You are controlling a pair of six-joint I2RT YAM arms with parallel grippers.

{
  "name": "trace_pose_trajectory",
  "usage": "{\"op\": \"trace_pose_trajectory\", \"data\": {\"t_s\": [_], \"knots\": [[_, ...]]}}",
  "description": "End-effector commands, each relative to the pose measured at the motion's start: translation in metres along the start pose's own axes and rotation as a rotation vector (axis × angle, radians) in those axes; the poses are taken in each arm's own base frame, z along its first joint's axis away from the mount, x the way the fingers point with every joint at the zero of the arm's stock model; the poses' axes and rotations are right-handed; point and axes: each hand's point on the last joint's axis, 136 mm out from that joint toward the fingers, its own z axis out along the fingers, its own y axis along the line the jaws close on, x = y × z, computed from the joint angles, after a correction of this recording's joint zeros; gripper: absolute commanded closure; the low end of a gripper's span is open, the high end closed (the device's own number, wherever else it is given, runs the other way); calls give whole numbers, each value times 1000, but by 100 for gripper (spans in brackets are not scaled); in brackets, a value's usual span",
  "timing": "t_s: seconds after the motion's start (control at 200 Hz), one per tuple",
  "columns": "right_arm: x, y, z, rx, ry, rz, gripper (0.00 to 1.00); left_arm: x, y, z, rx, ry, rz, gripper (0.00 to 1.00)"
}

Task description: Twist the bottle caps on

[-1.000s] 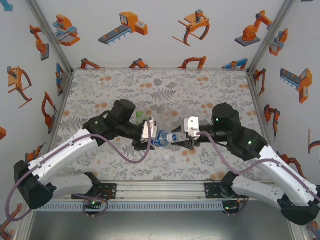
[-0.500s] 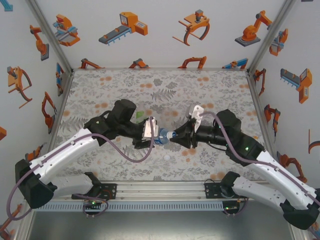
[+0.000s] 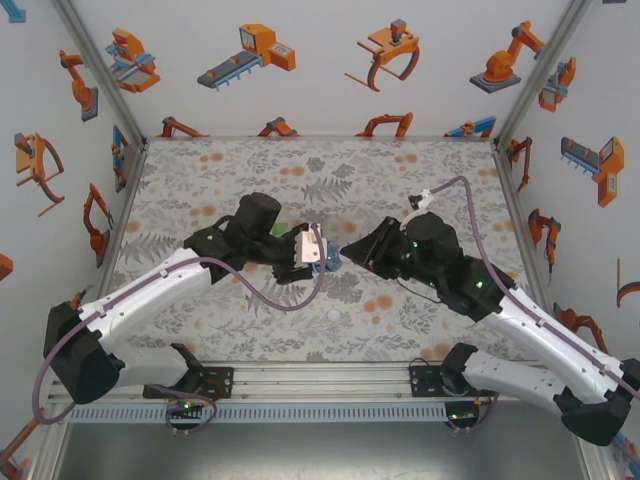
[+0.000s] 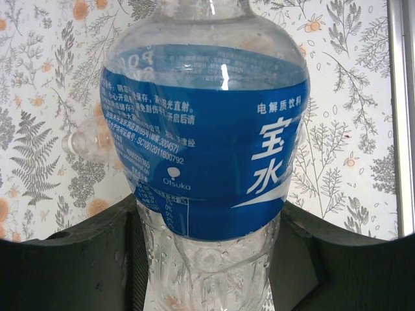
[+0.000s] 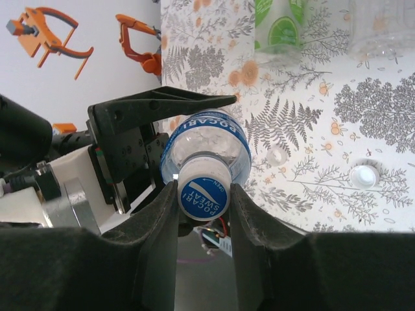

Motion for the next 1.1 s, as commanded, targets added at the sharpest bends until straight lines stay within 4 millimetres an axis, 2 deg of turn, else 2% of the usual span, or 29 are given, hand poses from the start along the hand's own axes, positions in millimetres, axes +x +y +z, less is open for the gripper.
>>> {"op": "trace_pose_trajectory", "data": {"t_s": [0.0, 0.09, 0.145, 0.17, 0.3, 0.381, 0.431, 0.531, 0.676, 0.881, 1.026, 1.096], "knots": [[-13, 7, 4, 12, -57, 2, 100, -29, -9, -2, 40, -113, 88, 100], [-14, 27, 3, -71, -53, -158, 77, -28, -10, -3, 43, -109, 88, 100], [-14, 40, -2, -129, -60, -289, 52, -28, -10, -3, 43, -110, 88, 100], [-14, 45, -4, -153, -64, -354, 48, -28, -10, -3, 44, -110, 88, 100], [-9, 80, -30, -342, -117, -686, 47, -30, -14, -4, 64, -118, 77, 100], [-4, 94, -47, -424, -149, -863, 47, -29, -15, -7, 64, -112, 73, 100], [3, 99, -54, -461, -142, -975, 47, -30, -16, -9, 63, -111, 69, 100], [30, 104, -62, -578, -71, -1200, 47, -31, -20, -13, 72, -119, 62, 100], [65, 102, -78, -762, 5, -1474, 47, -34, -29, -18, 103, -138, 47, 100], [81, 87, -87, -806, 85, -1654, 48, -36, -38, -27, 126, -159, 47, 100], [80, 83, -86, -791, 64, -1649, 55, -39, -47, -30, 160, -188, 60, 100], [77, 83, -85, -776, 39, -1636, 55, -41, -49, -31, 167, -195, 58, 100]]}}
